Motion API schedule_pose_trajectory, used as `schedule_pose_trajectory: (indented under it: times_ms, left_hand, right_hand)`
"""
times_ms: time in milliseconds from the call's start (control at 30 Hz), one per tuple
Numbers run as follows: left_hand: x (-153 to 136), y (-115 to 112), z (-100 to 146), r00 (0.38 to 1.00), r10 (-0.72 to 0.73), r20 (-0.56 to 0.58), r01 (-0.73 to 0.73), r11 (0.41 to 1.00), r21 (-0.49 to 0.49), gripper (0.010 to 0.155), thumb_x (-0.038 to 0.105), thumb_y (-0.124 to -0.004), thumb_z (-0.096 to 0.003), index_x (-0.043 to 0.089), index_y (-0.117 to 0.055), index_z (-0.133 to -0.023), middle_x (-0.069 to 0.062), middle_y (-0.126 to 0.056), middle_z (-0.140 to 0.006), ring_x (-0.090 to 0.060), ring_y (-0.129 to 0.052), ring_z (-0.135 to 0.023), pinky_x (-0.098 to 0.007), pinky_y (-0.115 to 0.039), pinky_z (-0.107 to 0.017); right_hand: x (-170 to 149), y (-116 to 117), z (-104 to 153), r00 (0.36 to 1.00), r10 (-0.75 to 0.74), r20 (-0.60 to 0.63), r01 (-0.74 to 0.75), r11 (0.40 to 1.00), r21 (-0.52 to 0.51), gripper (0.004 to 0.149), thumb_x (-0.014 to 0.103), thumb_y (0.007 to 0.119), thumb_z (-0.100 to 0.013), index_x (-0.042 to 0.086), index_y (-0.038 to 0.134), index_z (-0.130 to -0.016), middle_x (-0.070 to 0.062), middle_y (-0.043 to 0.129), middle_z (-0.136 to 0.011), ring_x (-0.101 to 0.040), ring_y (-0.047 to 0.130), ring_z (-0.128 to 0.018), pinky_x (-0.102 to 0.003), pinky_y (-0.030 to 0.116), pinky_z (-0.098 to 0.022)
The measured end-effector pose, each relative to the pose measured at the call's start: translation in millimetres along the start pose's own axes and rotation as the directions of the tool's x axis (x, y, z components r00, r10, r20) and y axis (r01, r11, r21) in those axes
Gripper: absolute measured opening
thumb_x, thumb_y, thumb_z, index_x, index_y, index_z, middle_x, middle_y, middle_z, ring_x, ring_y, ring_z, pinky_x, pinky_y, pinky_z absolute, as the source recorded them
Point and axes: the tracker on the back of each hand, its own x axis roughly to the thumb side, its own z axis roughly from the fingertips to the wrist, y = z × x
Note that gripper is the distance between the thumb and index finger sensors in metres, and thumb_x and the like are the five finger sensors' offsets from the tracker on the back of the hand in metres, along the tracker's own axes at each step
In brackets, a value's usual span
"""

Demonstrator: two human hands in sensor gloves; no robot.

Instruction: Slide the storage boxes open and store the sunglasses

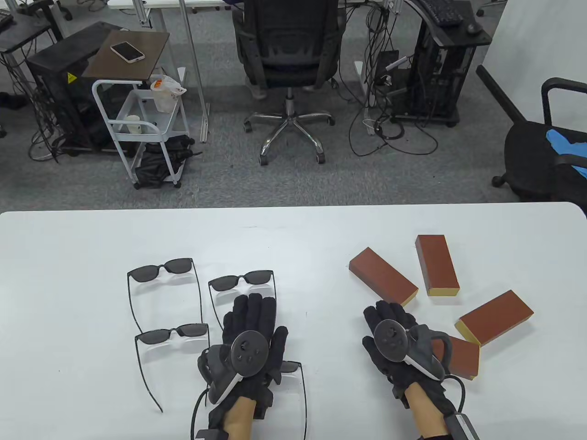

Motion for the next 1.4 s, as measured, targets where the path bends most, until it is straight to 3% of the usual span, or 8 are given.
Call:
schedule_pose_trajectory:
  times_ms: [433,600,667,833,1000,1133,1233,1400]
  left_hand:
    - [2,2,-2,1.0,0.019,0.001,-0.019,1.0,0.001,0.066,0.061,-0.068,-0.0449,0.035,-0.065,-0.106,0.004,-0.058,-0.118,-0.025,-0.044,-0.113,-0.055,-0.049,-0.078]
    - [5,14,-2,1.0,-0.007,0.024,0.007,1.0,-0.006,0.066,0.06,-0.079,-0.0421,0.032,-0.076,-0.101,-0.001,-0.076,-0.111,-0.033,-0.068,-0.106,-0.057,-0.064,-0.071]
    - [7,17,-4,0.998,-0.057,0.032,0.059,0.997,-0.055,0.065,0.06,-0.082,-0.0402,0.031,-0.08,-0.098,0.0,-0.082,-0.107,-0.033,-0.075,-0.101,-0.056,-0.069,-0.068]
    - [-2,21,-10,0.959,-0.26,0.109,0.28,0.922,-0.268,0.064,0.058,-0.09,-0.0362,0.035,-0.083,-0.096,0.001,-0.087,-0.101,-0.031,-0.086,-0.089,-0.053,-0.076,-0.06]
    - [-15,19,-13,0.898,-0.412,0.154,0.439,0.824,-0.359,0.064,0.054,-0.096,-0.0324,0.036,-0.085,-0.093,0.002,-0.091,-0.094,-0.028,-0.09,-0.079,-0.051,-0.078,-0.053]
    - [-15,5,-13,0.8,-0.546,0.249,0.598,0.692,-0.404,0.06,0.052,-0.098,-0.0313,0.039,-0.087,-0.089,0.004,-0.094,-0.089,-0.024,-0.093,-0.073,-0.048,-0.08,-0.049]
    - [-14,-4,-10,0.772,-0.571,0.28,0.634,0.66,-0.404,0.055,0.048,-0.098,-0.032,0.04,-0.089,-0.086,0.007,-0.097,-0.084,-0.022,-0.095,-0.069,-0.046,-0.081,-0.047]
    - [-11,-12,-8,0.78,-0.559,0.28,0.625,0.672,-0.397,0.049,0.044,-0.095,-0.0345,0.04,-0.092,-0.083,0.007,-0.099,-0.082,-0.021,-0.096,-0.07,-0.046,-0.081,-0.048]
  right_hand:
    - [-4,-2,-1,0.998,-0.061,0.006,0.062,0.998,-0.005,0.062,0.05,0.077,-0.034,0.03,0.062,-0.09,-0.005,0.059,-0.104,-0.034,0.06,-0.095,-0.048,0.057,-0.07]
    - [-6,-3,0,0.996,-0.084,-0.004,0.084,0.996,-0.01,0.062,0.051,0.077,-0.034,0.03,0.061,-0.09,-0.005,0.059,-0.104,-0.034,0.06,-0.095,-0.048,0.057,-0.07]
    - [-6,-2,-1,0.995,-0.099,-0.011,0.099,0.995,-0.008,0.062,0.051,0.077,-0.034,0.029,0.061,-0.09,-0.005,0.059,-0.104,-0.034,0.06,-0.095,-0.048,0.057,-0.07]
    - [0,-3,-2,0.99,-0.139,0.014,0.139,0.99,0.012,0.063,0.051,0.077,-0.034,0.03,0.061,-0.091,-0.005,0.058,-0.104,-0.034,0.059,-0.095,-0.048,0.057,-0.07]
    - [6,-3,-3,0.986,-0.162,0.049,0.161,0.986,0.032,0.063,0.051,0.077,-0.034,0.03,0.061,-0.091,-0.005,0.058,-0.105,-0.034,0.058,-0.096,-0.048,0.056,-0.07]
    - [5,-3,-3,0.986,-0.158,0.052,0.156,0.987,0.043,0.063,0.051,0.077,-0.034,0.03,0.061,-0.091,-0.005,0.058,-0.105,-0.034,0.058,-0.096,-0.048,0.056,-0.07]
    - [2,-1,-3,0.987,-0.156,0.04,0.154,0.987,0.049,0.063,0.051,0.077,-0.034,0.029,0.061,-0.091,-0.005,0.059,-0.104,-0.034,0.059,-0.095,-0.048,0.056,-0.07]
    - [-3,1,-2,0.988,-0.155,0.026,0.154,0.986,0.057,0.063,0.051,0.077,-0.034,0.029,0.061,-0.091,-0.005,0.059,-0.104,-0.034,0.059,-0.095,-0.048,0.056,-0.07]
